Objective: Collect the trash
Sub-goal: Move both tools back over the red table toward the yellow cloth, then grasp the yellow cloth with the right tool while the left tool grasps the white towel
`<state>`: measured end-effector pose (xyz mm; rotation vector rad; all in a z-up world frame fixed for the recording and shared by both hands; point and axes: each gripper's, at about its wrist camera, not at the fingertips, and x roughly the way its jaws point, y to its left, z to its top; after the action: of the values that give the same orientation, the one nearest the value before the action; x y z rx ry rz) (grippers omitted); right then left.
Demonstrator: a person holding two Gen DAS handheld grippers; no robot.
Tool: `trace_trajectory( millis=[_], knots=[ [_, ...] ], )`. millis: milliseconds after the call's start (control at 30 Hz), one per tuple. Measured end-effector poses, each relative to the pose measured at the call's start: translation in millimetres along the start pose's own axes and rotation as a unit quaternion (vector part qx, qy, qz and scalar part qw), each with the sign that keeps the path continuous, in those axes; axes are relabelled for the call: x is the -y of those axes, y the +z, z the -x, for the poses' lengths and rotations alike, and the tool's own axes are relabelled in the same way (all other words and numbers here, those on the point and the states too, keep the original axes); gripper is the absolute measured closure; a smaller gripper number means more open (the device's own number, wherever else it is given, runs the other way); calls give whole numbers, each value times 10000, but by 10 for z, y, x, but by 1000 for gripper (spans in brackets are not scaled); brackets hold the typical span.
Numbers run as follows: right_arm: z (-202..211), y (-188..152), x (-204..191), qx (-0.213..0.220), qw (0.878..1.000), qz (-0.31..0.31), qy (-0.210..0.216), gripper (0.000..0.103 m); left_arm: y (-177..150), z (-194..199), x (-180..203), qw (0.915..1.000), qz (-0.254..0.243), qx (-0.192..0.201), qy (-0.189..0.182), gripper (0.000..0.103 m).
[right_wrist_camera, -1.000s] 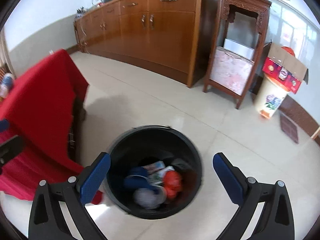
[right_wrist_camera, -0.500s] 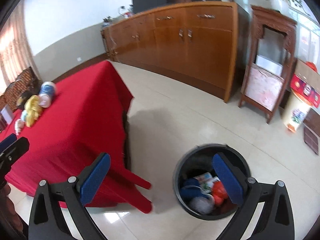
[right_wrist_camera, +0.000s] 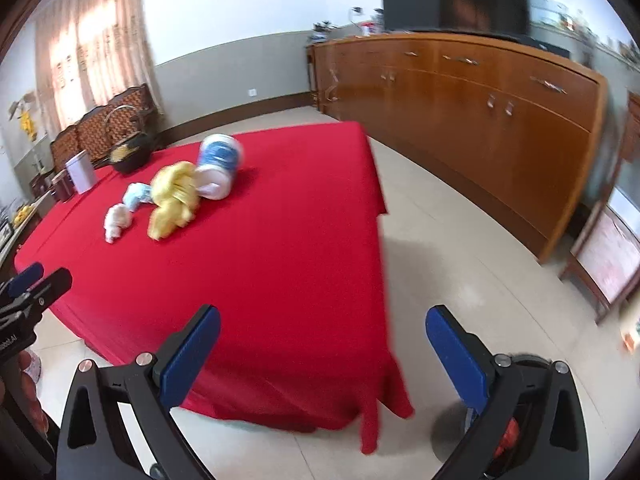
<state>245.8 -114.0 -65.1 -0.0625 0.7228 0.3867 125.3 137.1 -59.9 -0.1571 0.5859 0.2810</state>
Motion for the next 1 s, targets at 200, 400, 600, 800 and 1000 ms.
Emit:
trace_trajectory(
  millis=[200, 400, 600, 800, 1000],
  knots=[
    [-203, 250, -457, 92, 9993, 223, 302, 0, 112, -163, -484, 9993, 224, -3, 312, 5],
    [-573, 521, -955, 4, 9971, 461, 598, 6, 239, -470, -649, 9992, 215, -138, 323, 13],
    [-1013, 757, -1323, -192, 9954, 648, 675, 10, 330, -812, -672, 9990, 219, -296, 266, 16],
    [-1382, 867, -1501, -443, 9936, 749, 723, 15, 357, -1034, -735, 9981, 365, -437, 234, 21],
    [-1663, 912, -1604, -696, 9921, 720, 757, 22, 421, -1252, -794, 9968, 461, -637, 141, 26]
  ],
)
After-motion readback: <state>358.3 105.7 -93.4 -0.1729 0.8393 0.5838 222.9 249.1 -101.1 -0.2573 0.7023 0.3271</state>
